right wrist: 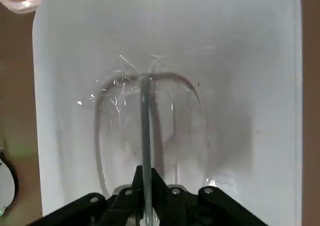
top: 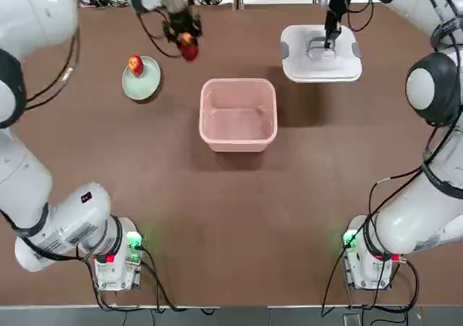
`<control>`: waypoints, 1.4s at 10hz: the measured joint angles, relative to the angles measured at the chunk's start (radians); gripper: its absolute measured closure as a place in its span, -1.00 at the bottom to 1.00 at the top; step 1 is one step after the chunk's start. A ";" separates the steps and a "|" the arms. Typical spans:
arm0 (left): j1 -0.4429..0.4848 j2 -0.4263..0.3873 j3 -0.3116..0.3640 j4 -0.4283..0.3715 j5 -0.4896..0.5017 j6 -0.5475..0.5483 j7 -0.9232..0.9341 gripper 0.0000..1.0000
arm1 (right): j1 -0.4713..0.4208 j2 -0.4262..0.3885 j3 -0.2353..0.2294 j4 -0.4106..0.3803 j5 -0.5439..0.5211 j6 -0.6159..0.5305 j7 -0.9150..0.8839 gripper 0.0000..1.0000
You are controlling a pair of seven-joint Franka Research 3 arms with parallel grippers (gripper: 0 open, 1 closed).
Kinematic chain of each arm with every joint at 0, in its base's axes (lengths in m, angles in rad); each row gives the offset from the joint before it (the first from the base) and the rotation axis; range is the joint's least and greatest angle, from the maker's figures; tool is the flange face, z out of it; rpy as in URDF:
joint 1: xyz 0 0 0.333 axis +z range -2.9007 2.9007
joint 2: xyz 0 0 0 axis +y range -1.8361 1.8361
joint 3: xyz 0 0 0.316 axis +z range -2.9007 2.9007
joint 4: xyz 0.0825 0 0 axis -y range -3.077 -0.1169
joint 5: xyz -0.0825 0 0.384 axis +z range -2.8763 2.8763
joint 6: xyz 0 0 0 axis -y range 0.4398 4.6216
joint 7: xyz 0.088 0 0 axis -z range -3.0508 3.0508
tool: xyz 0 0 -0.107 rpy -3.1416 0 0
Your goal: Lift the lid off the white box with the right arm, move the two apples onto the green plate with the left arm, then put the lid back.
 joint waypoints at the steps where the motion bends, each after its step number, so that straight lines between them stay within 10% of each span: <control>1: 0.070 0.004 0.001 0.001 0.000 0.000 0.079 -0.52 | 0.039 -0.009 -0.001 -0.010 0.001 0.013 0.040 0.89; 10: 0.184 0.026 0.089 0.007 0.044 -0.013 0.329 -0.52 | 0.402 -0.059 -0.016 -0.075 0.101 0.150 0.387 0.89; 14: -0.104 0.034 0.497 0.012 0.048 0.161 0.373 -0.52 | 0.520 -0.027 -0.017 -0.092 0.106 0.221 0.484 0.89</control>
